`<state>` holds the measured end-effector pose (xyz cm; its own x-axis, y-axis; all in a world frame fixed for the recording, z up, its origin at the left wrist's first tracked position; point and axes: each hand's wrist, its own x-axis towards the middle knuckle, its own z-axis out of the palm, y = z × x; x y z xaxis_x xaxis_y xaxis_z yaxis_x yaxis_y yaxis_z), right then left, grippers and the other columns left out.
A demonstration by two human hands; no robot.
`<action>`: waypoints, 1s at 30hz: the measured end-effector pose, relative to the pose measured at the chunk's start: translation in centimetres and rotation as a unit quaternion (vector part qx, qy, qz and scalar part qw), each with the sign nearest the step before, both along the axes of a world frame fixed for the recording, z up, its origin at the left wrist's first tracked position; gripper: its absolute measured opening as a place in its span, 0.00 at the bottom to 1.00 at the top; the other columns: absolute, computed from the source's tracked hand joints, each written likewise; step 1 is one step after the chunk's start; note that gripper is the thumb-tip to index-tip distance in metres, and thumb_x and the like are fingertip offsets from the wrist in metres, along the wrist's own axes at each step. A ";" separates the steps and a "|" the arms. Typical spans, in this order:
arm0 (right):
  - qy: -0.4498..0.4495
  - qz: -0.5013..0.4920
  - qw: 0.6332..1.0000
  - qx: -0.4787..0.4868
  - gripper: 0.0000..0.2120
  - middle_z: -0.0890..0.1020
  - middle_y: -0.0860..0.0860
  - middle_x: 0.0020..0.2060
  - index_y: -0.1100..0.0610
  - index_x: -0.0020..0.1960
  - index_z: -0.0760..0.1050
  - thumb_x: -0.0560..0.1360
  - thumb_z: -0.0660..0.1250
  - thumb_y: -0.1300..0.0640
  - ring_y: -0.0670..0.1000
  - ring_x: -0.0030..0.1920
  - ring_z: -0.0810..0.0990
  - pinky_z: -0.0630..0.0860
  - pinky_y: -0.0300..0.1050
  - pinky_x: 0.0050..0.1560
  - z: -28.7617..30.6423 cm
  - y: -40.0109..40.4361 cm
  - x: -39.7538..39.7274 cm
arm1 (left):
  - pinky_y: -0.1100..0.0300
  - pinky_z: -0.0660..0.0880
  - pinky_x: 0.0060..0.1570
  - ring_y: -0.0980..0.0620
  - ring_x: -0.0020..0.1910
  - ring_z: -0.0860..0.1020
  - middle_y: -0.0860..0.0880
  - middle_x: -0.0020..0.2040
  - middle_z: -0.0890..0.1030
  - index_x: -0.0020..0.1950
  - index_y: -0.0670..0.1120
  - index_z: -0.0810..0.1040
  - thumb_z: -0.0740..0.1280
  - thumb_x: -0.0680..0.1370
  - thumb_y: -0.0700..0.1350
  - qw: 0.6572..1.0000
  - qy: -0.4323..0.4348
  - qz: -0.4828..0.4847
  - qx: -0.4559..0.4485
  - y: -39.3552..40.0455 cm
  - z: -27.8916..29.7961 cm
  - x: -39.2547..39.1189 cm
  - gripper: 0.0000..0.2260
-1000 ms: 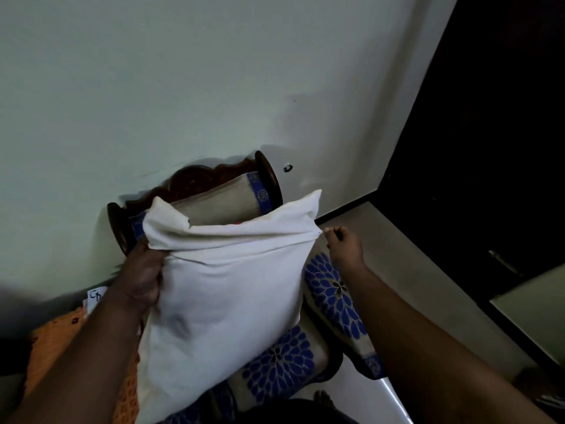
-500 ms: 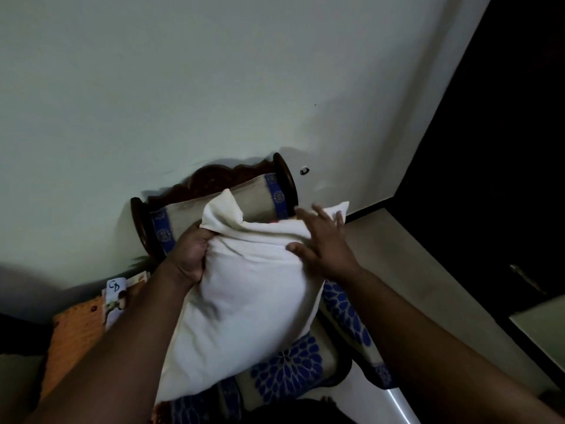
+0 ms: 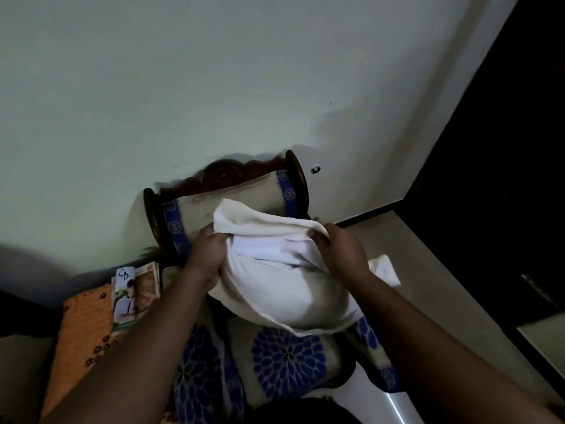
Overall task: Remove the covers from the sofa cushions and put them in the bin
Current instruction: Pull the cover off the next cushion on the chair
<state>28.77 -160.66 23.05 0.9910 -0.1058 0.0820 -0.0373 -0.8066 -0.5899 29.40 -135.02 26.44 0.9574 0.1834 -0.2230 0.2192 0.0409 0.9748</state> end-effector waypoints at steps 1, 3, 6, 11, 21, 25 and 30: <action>-0.006 -0.021 0.999 -0.030 0.14 0.82 0.53 0.47 0.54 0.55 0.76 0.80 0.63 0.44 0.57 0.47 0.80 0.71 0.48 0.43 -0.2 0.1 -0.3 | 0.52 0.80 0.52 0.47 0.52 0.84 0.47 0.51 0.86 0.56 0.46 0.84 0.63 0.80 0.39 1.000 0.005 -0.011 -0.004 -0.7 0.2 -0.2 0.11; -0.091 -0.019 0.995 -0.029 0.11 0.79 0.55 0.51 0.55 0.58 0.74 0.78 0.65 0.51 0.58 0.51 0.78 0.71 0.50 0.48 0.1 1.4 -1.6 | 0.47 0.80 0.54 0.44 0.52 0.84 0.45 0.51 0.86 0.55 0.45 0.84 0.61 0.81 0.40 1.000 0.019 -0.007 -0.015 -1.9 0.2 -0.3 0.12; -0.280 0.086 0.956 -0.005 0.11 0.78 0.56 0.50 0.55 0.55 0.74 0.74 0.69 0.58 0.56 0.50 0.75 0.72 0.53 0.52 0.9 4.8 -4.1 | 0.39 0.79 0.57 0.41 0.51 0.84 0.43 0.50 0.86 0.55 0.45 0.83 0.60 0.80 0.41 0.999 0.041 0.004 -0.013 -2.8 0.3 0.2 0.12; -0.093 0.248 0.964 -0.005 0.29 0.77 0.50 0.61 0.53 0.68 0.71 0.77 0.63 0.33 0.50 0.61 0.74 0.71 0.51 0.63 -1.4 7.0 -4.6 | 0.45 0.81 0.53 0.44 0.49 0.84 0.46 0.48 0.86 0.55 0.46 0.82 0.60 0.80 0.41 0.999 0.044 0.003 0.026 -3.4 1.2 0.1 0.12; -0.096 0.132 0.983 0.079 0.11 0.81 0.49 0.42 0.53 0.44 0.78 0.80 0.65 0.48 0.51 0.43 0.78 0.73 0.48 0.46 -2.5 8.0 -5.2 | 0.58 0.72 0.50 0.49 0.55 0.79 0.49 0.58 0.80 0.68 0.48 0.74 0.65 0.81 0.49 0.976 -0.033 0.012 0.217 -0.9 0.6 -0.3 0.15; -0.083 0.029 0.992 0.090 0.15 0.76 0.46 0.34 0.49 0.37 0.68 0.80 0.66 0.48 0.51 0.38 0.77 0.65 0.46 0.38 -1.7 6.3 -3.7 | 0.55 0.73 0.57 0.58 0.61 0.75 0.60 0.64 0.76 0.73 0.55 0.67 0.71 0.76 0.59 0.945 -0.071 -0.147 0.284 1.0 -0.4 -1.8 0.28; -0.101 0.105 0.988 0.058 0.07 0.80 0.43 0.41 0.46 0.44 0.74 0.81 0.65 0.48 0.46 0.44 0.78 0.73 0.47 0.45 -1.2 4.8 -4.5 | 0.55 0.72 0.59 0.51 0.65 0.75 0.51 0.66 0.78 0.73 0.50 0.70 0.60 0.84 0.51 0.902 -0.163 -0.142 0.373 -0.5 -0.8 -1.5 0.18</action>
<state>24.32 -155.86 21.83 0.9567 0.0803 0.2798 0.2517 -0.7108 -0.6568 27.87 -135.54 25.65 0.9820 -0.0967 0.1625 -0.1851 -0.6665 0.7221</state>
